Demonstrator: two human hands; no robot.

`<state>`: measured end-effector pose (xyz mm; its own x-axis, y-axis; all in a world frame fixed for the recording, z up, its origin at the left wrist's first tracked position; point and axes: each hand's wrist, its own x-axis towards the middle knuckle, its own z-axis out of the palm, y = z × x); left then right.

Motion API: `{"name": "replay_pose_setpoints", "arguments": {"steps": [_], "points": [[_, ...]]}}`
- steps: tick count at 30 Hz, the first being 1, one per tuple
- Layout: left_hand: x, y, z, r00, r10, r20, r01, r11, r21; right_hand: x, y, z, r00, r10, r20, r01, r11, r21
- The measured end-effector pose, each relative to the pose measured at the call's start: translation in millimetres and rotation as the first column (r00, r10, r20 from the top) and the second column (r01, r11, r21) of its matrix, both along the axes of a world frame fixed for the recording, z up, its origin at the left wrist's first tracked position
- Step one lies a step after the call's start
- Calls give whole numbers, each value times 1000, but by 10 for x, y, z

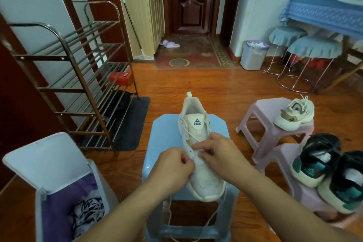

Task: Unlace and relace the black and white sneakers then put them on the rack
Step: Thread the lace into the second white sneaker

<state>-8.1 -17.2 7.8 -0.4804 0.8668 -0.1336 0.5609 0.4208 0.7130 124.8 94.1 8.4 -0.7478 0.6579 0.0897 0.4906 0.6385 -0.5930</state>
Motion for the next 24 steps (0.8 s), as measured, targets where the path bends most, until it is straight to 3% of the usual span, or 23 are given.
{"name": "replay_pose_setpoints", "arguments": {"steps": [17, 21, 24], "points": [[0, 25, -109, 1000, 3, -4, -3, 999, 33, -57, -35, 77, 996, 15, 92, -16, 1000, 13], [39, 12, -122, 989, 67, 132, -75, 996, 57, -77, -73, 40, 992, 26, 122, -32, 998, 51], [113, -2, -116, 904, 177, 390, -205, 978, 31, -87, -53, 73, 992, 12, 125, -12, 1000, 0]]}}
